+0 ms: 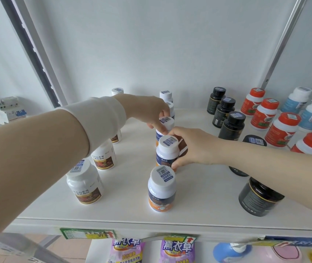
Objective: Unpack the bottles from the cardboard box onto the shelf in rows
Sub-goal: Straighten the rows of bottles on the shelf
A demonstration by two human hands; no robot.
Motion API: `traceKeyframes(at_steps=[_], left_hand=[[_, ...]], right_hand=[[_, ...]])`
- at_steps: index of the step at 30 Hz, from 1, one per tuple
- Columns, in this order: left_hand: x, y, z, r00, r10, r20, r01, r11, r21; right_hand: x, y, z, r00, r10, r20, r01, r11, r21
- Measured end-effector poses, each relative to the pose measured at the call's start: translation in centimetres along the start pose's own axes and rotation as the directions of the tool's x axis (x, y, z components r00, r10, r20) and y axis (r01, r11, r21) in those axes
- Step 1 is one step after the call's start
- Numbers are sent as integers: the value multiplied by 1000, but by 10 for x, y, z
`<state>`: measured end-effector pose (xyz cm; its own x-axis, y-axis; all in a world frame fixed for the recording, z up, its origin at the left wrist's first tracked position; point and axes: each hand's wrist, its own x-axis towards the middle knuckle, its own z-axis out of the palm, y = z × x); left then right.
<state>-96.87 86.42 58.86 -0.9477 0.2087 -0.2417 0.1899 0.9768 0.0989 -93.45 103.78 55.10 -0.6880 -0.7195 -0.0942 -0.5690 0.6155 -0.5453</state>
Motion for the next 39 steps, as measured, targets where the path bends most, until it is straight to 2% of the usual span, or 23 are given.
traceKeyframes(at_steps=[10, 13, 16, 18, 21, 28, 33, 36, 39], left_hand=[[-5, 3, -23, 998, -23, 63, 24, 999, -22], [-5, 3, -48, 998, -33, 46, 29, 996, 88], [1, 14, -68, 1000, -18, 2, 17, 975, 223], [6, 31, -75, 1000, 4, -24, 3, 956, 293], [19, 63, -74, 999, 44, -27, -32, 933, 360], [42, 130, -53, 999, 30, 26, -37, 933, 357], [51, 153, -42, 998, -30, 55, 10, 942, 335], [54, 158, -38, 996, -59, 64, 36, 948, 315], [58, 157, -33, 996, -73, 46, 60, 966, 250]], right_hand=[[-2, 5, -25, 999, 36, 30, -35, 999, -9], [-7, 8, -54, 998, 51, -23, -54, 990, -134], [-18, 13, -86, 991, 73, -114, -92, 980, -177], [-28, 20, -105, 983, 87, -163, -120, 971, -206], [-45, 38, -127, 975, 105, -197, -167, 926, -337], [-77, 91, -146, 987, 120, -107, -160, 797, -582], [-86, 123, -150, 996, 79, -40, -87, 807, -583], [-89, 126, -148, 995, 100, 11, -81, 857, -508], [-87, 122, -140, 997, 56, 56, -20, 859, -512]])
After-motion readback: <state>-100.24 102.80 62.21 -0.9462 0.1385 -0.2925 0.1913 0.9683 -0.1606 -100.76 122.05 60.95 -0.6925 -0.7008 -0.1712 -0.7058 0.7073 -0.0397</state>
